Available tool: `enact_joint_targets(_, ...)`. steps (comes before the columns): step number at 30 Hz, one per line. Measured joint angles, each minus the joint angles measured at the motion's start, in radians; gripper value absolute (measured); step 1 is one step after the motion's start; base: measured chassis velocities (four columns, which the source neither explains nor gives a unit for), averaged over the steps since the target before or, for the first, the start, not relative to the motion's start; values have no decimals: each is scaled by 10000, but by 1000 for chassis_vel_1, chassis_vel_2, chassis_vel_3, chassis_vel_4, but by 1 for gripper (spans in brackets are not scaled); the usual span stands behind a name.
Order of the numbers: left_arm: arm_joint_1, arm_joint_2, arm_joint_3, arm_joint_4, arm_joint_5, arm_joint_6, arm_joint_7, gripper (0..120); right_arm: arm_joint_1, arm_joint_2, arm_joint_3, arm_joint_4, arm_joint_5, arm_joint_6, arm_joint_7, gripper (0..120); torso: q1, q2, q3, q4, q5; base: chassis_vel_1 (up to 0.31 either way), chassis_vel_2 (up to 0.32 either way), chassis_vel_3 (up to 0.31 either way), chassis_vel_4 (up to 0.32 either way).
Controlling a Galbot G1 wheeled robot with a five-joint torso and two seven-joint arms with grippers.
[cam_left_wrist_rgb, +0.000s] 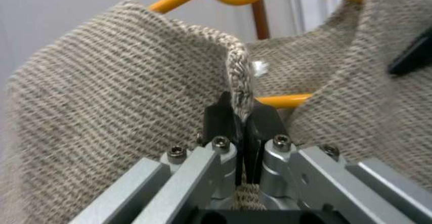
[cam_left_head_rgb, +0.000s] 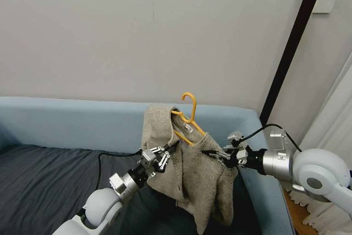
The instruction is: Pick up the clothes from the sofa and hang them on the clothes hanger.
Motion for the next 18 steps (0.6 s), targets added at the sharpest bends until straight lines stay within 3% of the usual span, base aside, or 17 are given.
enact_joint_targets(5,162,-17,-118,-130,151,95,-857,0,-12,-120,106,83,90,37,40,3,0,0,0,0,1,0,0,0,0)
enact_joint_targets(8,260,-36,-148,-175,227,116,-1249,7,-27,-203,193,143,172,43,80,3,0,0,0,0,2,0,0,0,0)
enact_joint_targets(13,852,-177,-93,-410,374,-108,-1970,30,-10,-584,455,603,1005,92,698,3,0,0,-1,0,1,0,0,0,0)
enact_joint_targets(18,1281,-253,-154,-390,1087,-153,-2338,43,6,-889,743,909,1547,145,1177,3,0,0,-1,0,2,0,0,0,0)
